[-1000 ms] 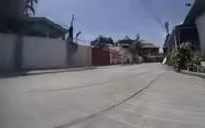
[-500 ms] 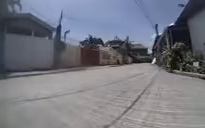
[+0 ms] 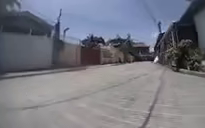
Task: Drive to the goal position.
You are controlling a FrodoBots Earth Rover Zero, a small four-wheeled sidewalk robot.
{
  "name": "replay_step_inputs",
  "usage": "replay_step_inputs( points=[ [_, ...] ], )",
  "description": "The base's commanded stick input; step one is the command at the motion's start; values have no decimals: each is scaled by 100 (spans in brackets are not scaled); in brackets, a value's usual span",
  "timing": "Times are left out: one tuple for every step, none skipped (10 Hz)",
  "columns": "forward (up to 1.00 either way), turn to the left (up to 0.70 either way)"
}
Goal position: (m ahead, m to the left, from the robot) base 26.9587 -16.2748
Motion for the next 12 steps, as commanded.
replay_step_inputs(
  points=[
    [85, 0],
    [85, -26],
    [85, -34],
    [85, -34],
    [85, -34],
    [85, -34],
    [85, -34],
    [85, -34],
    [85, -34],
    [85, -34],
    [85, -34],
    [85, -34]
  ],
)
